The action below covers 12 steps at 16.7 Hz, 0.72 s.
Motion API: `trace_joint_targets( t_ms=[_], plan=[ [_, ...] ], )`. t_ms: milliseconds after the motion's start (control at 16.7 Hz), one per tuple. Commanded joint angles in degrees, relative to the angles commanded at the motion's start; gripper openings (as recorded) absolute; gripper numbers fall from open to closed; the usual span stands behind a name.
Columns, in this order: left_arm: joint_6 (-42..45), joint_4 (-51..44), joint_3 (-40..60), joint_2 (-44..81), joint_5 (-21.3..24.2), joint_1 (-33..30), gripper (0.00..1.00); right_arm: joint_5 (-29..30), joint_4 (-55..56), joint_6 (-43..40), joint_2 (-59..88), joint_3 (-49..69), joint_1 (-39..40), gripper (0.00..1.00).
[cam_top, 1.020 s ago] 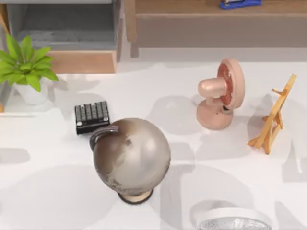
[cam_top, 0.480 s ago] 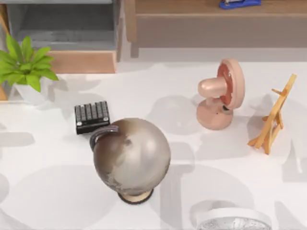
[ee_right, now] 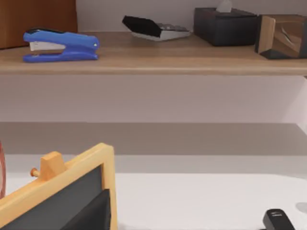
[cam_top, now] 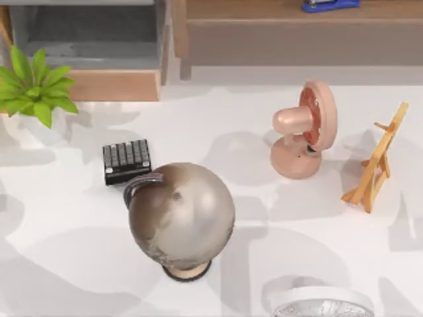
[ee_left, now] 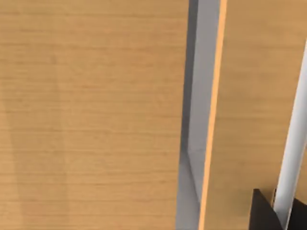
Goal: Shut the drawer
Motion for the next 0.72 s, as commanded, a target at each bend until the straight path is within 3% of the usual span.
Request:
trace_joint_targets(
  t_ms=[360,720],
  plan=[
    [-0.02,-0.92,1.29,0.72,-0.39,-0.29,0.0,0.0,0.0,0.0,0.0,0.0,0.0,1.0],
    [-0.22,-6.99,13.35,6.09,-3.08,-3.12,0.0,0.0,0.0,0.0,0.0,0.0,0.0,1.0]
  ],
)
